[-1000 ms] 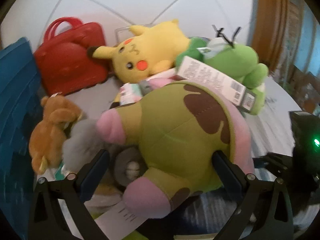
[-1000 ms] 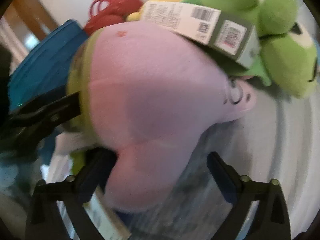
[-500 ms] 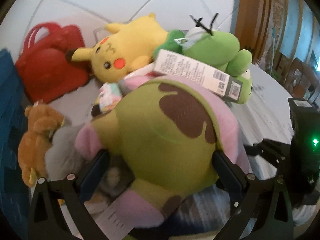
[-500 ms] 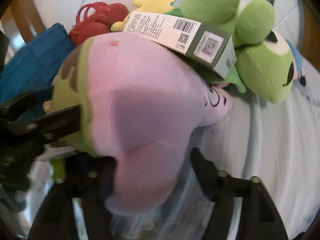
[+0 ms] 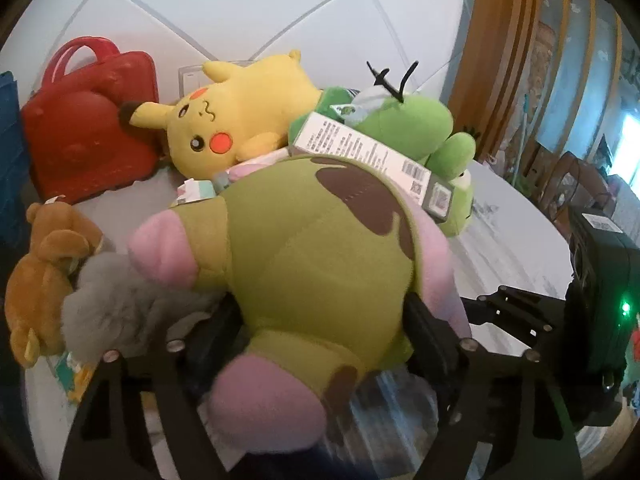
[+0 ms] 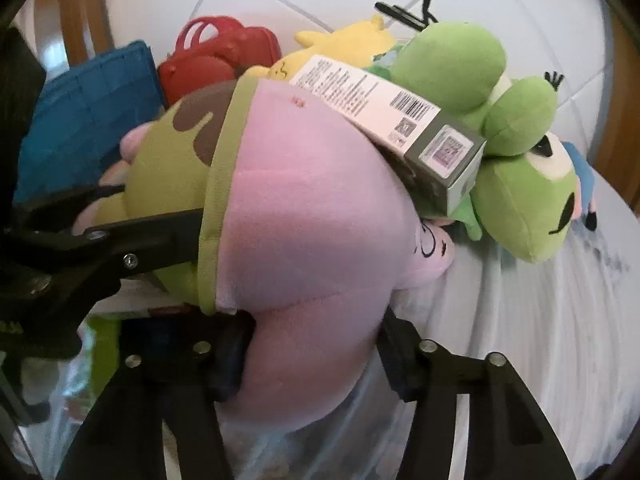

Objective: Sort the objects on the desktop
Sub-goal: 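Grasp the starfish plush with the left tool while the right tool also clamps it, then lift the starfish plush with both tools and carry it over the blue crate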

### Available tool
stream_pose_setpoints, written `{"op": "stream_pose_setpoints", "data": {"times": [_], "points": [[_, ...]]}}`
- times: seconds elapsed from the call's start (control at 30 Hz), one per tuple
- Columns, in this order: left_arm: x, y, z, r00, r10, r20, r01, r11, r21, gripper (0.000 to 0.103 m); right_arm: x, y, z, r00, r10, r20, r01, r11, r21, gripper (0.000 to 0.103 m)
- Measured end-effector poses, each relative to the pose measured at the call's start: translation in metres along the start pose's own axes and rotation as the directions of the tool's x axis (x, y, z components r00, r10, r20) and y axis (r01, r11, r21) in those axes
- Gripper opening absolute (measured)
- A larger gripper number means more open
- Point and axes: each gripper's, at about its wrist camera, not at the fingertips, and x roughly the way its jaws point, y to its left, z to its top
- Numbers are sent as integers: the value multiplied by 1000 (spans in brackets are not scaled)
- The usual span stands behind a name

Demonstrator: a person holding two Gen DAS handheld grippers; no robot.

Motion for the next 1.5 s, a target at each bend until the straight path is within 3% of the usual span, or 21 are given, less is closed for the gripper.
{"op": "stream_pose_setpoints", "data": {"times": [0.2,0.27,0.43,0.7,0.83,0.97,1.23,1.4,1.5], "points": [[-47,-13,2,998,6,69,-7,1000,18,76,-48,0,-6,995,21,96,-19,1000,-22,51],[-61,-15,3,996,9,85,-11,1000,19,76,-50,30,7,993,21,118,-17,999,-36,50],[-107,-20,9,988,30,149,-33,999,19,76,-90,38,12,984,28,178,-15,997,-69,50],[-193,-22,21,960,74,269,-83,996,23,76,-159,78,35,958,50,283,-11,990,-138,50],[-237,-19,22,937,133,324,-142,990,5,76,-183,103,48,942,94,322,-36,983,-182,50],[-273,-13,21,905,219,364,-214,975,-54,76,-197,128,64,926,175,335,-89,962,-259,50],[-347,9,9,801,432,415,-382,902,-204,76,-196,198,94,874,351,335,-205,892,-402,50],[-394,36,-5,730,535,426,-464,845,-266,76,-194,242,113,830,456,320,-268,831,-487,51],[-417,60,-16,700,570,429,-487,821,-297,77,-194,269,124,800,516,307,-302,788,-536,51]]}}
